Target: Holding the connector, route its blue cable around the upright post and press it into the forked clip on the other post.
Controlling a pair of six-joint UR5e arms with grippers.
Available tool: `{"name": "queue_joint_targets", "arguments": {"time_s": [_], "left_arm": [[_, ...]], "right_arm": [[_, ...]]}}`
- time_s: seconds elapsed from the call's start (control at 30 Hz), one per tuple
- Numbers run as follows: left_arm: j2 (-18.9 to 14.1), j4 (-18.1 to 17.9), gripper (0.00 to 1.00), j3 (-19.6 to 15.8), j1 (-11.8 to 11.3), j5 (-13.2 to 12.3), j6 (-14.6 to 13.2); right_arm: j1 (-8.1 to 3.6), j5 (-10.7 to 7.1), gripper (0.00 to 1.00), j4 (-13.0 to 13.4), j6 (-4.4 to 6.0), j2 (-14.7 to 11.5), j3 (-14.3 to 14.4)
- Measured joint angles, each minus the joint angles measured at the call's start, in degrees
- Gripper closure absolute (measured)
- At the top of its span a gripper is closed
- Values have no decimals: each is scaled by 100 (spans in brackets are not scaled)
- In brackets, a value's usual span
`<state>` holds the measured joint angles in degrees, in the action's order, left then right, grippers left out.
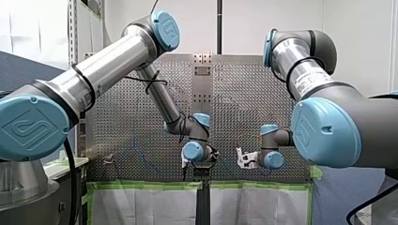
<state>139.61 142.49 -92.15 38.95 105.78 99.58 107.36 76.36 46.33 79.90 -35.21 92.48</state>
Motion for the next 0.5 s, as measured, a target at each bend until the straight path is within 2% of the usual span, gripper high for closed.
{"name": "queue_joint_targets", "arguments": {"time_s": [0.37,0.5], "left_arm": [[0,101,0,-1,15,119,9],[3,117,0,-2,32,141,5]], "right_arm": [[0,-3,100,-15,-12,3,1],[0,6,100,-95,-80,2,2]]}}
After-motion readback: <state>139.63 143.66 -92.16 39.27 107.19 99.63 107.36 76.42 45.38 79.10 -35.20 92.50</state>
